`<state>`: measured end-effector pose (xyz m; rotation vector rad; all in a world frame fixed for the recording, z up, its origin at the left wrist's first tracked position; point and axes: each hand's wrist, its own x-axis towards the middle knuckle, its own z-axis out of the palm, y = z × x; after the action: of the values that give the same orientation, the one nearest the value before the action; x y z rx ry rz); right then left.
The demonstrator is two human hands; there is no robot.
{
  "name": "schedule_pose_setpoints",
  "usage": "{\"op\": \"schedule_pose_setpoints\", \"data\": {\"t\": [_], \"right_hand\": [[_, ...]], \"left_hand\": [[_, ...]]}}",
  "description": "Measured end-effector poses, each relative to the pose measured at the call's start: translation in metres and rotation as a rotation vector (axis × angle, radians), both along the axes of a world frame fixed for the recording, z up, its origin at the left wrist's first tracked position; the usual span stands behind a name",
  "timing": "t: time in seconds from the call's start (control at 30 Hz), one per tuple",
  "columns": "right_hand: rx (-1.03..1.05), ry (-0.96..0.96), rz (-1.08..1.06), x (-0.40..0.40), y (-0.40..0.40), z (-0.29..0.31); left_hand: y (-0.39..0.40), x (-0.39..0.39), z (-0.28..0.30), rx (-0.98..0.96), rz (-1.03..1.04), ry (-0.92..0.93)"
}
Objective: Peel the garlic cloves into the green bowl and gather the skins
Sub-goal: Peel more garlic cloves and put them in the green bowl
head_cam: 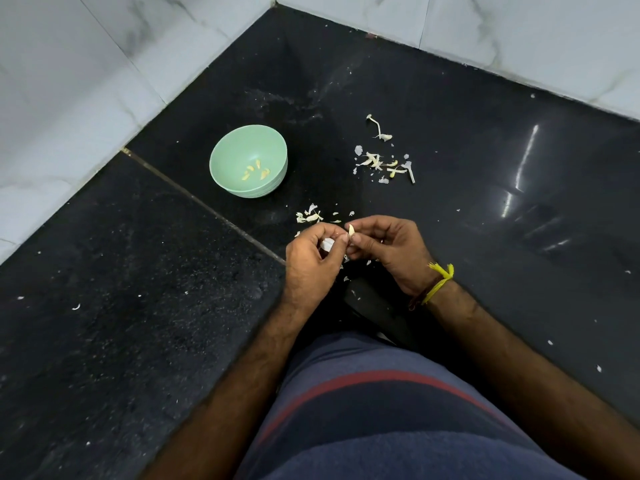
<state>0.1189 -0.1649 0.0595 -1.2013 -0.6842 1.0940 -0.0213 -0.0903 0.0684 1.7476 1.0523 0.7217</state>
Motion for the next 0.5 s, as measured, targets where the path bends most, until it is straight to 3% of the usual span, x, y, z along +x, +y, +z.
{"op": "schedule_pose_setpoints", "data": {"t": [0.33, 0.5], "right_hand": [[-0.001, 0.097, 0.084, 0.0062, -0.0014, -0.0037], [-0.036, 0.151, 0.008, 0.0071, -0.0009, -0.0047]], "left_hand": [[-0.0013, 0.0034, 0.0014, 0.038, 0.026, 0.08], [0.0019, -0.0002, 0.0006, 0.091, 0.057, 0.073]]}}
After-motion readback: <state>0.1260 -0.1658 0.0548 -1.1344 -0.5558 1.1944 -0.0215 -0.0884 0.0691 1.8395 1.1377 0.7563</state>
